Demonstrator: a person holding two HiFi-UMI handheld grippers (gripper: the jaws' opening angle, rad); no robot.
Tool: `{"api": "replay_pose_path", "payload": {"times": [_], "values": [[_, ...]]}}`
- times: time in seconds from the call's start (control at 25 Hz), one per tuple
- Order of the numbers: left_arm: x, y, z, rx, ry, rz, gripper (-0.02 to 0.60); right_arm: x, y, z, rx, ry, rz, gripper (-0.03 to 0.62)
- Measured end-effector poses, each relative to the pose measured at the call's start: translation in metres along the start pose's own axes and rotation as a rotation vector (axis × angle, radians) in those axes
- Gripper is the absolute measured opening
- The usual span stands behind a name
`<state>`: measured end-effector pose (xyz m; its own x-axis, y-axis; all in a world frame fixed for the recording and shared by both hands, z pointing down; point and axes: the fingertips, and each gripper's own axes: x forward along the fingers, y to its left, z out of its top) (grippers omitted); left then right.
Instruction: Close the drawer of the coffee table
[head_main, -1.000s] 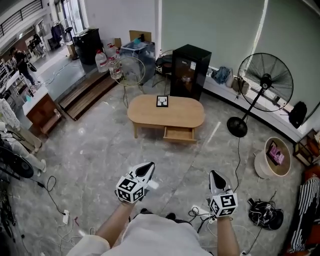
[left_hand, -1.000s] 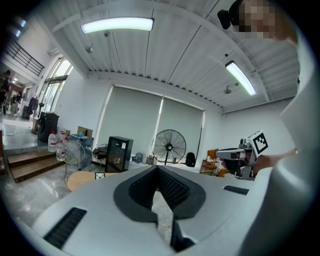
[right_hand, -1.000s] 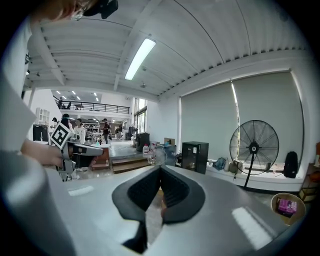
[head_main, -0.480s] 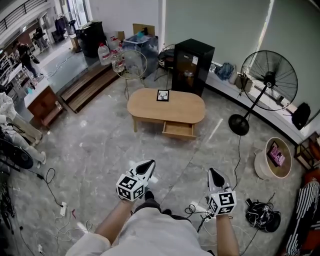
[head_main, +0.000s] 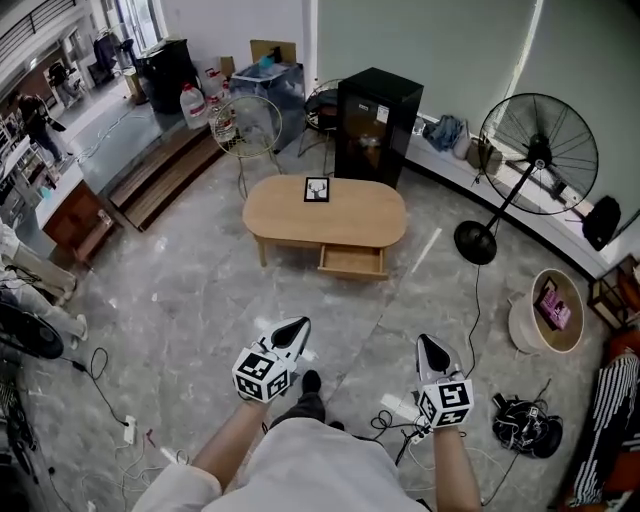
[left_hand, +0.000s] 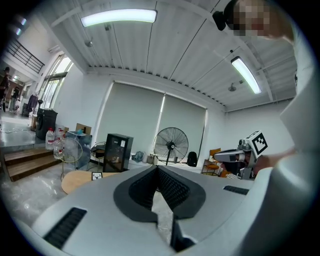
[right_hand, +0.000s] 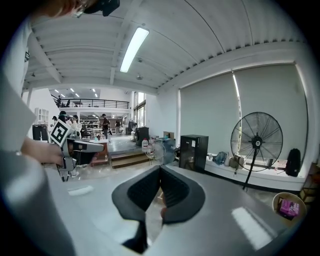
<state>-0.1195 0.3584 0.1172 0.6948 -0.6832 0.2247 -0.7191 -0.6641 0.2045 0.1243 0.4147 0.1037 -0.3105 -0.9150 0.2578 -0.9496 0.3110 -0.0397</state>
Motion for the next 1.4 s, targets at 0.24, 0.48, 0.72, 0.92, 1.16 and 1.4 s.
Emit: {"api": "replay_pose_path", "payload": {"times": [0.24, 0.48, 0.72, 0.92, 1.16, 1.4], "values": [[0.046, 0.043, 0.014, -0.013, 0.013, -0.025, 0.005, 0.055, -0.019, 0.012, 0.009, 0.017, -0.028, 0.005], [0.088, 0.089, 0.028, -0.001, 0.032, -0.061, 0.006, 0.113, -0.033, 0.024, 0.020, 0.022, -0.068, 0.005], [0.121, 0.135, 0.044, 0.006, 0.033, -0.093, 0.006, 0.164, -0.034, 0.035, 0.016, 0.026, -0.096, 0.005], [0.144, 0.165, 0.055, 0.011, 0.035, -0.108, 0.006, 0.197, -0.038, 0.044, 0.017, 0.031, -0.109, 0.005], [0.161, 0.187, 0.055, -0.008, 0.040, -0.093, 0.005, 0.225, -0.044, 0.042, 0.017, 0.053, -0.097, 0.005], [0.187, 0.197, 0.047, -0.032, 0.062, -0.061, 0.005, 0.253, -0.070, 0.037, 0.036, 0.074, -0.070, 0.005]]}}
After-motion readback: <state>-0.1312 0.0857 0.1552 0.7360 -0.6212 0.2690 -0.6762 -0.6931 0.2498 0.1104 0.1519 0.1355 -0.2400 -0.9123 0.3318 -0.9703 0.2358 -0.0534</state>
